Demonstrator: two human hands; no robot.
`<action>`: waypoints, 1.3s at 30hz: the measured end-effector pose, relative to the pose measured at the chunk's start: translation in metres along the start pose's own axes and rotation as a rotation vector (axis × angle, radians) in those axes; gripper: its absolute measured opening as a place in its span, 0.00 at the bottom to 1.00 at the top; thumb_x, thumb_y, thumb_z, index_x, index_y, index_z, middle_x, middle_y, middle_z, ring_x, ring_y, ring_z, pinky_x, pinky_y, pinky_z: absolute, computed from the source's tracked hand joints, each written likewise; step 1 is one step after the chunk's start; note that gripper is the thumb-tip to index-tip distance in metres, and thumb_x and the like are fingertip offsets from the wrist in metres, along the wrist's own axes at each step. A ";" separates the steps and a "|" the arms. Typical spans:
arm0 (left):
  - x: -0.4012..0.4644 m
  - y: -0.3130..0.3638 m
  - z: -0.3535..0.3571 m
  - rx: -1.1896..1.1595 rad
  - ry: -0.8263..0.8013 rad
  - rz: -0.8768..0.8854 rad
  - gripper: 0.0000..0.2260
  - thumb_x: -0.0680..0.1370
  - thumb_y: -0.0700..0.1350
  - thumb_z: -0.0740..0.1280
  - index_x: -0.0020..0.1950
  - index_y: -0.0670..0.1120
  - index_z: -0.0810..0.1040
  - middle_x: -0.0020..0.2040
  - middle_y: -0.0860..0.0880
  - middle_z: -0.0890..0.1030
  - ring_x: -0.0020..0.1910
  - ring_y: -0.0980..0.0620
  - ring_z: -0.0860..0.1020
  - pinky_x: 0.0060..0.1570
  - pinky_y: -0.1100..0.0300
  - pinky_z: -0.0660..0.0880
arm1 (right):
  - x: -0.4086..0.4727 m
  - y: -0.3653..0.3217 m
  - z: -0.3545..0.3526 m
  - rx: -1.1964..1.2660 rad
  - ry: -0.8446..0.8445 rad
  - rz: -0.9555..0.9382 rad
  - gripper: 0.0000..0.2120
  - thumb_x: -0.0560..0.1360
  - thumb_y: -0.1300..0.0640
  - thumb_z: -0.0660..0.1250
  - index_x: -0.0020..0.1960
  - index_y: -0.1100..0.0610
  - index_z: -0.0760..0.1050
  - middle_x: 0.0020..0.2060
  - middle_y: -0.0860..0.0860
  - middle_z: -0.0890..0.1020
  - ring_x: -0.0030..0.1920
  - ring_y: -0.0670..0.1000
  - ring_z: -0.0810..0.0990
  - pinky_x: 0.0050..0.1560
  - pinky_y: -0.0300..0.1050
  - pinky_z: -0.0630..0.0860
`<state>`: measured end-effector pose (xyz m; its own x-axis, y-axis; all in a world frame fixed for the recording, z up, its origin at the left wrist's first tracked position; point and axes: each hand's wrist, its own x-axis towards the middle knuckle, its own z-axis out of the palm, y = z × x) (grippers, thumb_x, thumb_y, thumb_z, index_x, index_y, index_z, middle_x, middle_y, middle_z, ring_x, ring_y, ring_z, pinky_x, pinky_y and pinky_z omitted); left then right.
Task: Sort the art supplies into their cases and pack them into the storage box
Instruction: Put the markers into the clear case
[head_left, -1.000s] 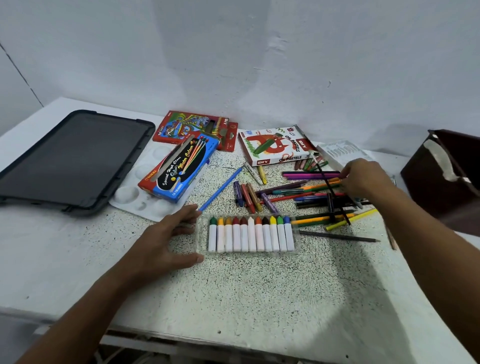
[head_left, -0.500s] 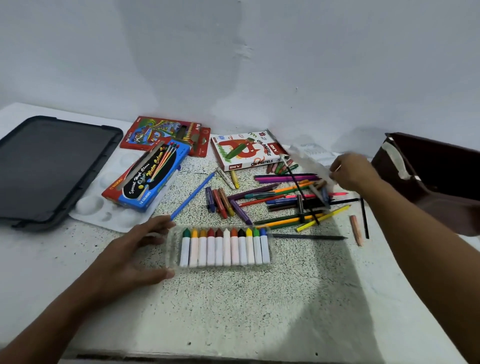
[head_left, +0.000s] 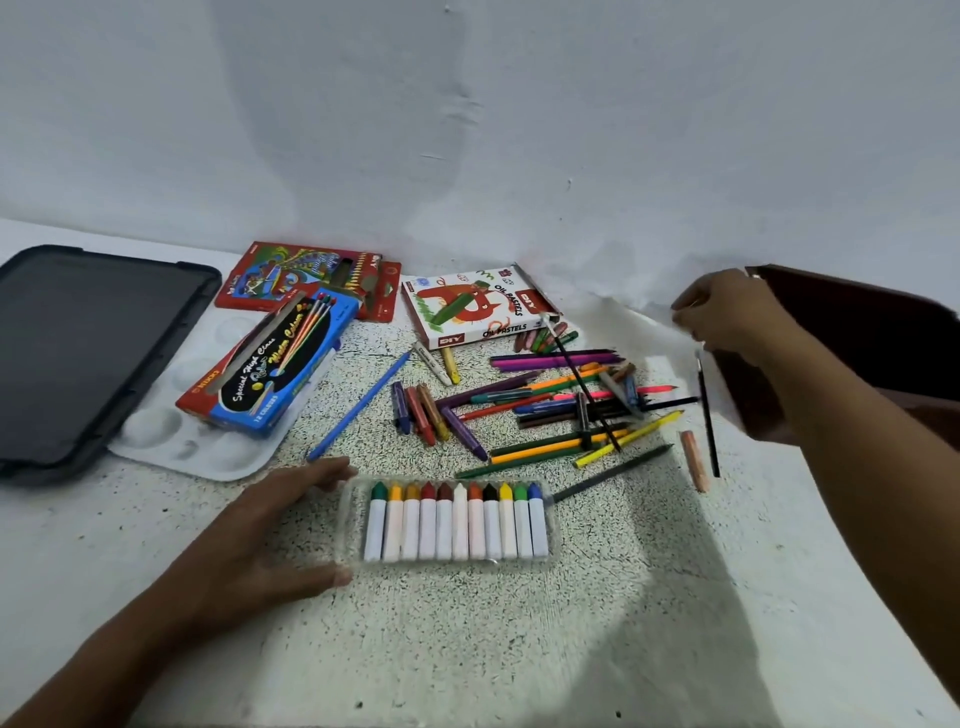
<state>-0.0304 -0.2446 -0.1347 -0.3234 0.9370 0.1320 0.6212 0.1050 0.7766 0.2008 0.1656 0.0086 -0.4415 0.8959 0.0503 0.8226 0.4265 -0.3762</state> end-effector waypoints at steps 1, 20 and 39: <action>0.000 0.000 0.000 0.005 0.000 -0.001 0.39 0.62 0.66 0.75 0.71 0.64 0.66 0.66 0.64 0.72 0.66 0.63 0.71 0.60 0.71 0.69 | -0.003 -0.002 0.004 -0.031 -0.053 -0.008 0.03 0.72 0.61 0.69 0.45 0.60 0.81 0.35 0.57 0.83 0.35 0.57 0.83 0.39 0.48 0.81; 0.024 0.009 -0.016 0.109 0.172 0.036 0.27 0.69 0.68 0.66 0.63 0.57 0.77 0.56 0.63 0.79 0.54 0.63 0.75 0.48 0.73 0.72 | -0.017 -0.085 0.096 -0.220 -0.172 -0.521 0.21 0.76 0.54 0.68 0.68 0.53 0.70 0.66 0.56 0.71 0.64 0.57 0.71 0.62 0.48 0.69; 0.115 -0.034 -0.067 0.346 0.383 -0.431 0.41 0.61 0.66 0.66 0.73 0.57 0.63 0.57 0.42 0.79 0.51 0.43 0.79 0.51 0.49 0.79 | 0.011 -0.119 0.132 -0.866 -0.008 -0.924 0.19 0.73 0.55 0.72 0.60 0.60 0.73 0.43 0.59 0.84 0.42 0.59 0.83 0.47 0.54 0.77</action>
<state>-0.1367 -0.1630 -0.1045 -0.7846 0.6096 0.1132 0.5522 0.6040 0.5747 0.0507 0.1081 -0.0677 -0.9744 0.2218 -0.0364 0.1705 0.8348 0.5235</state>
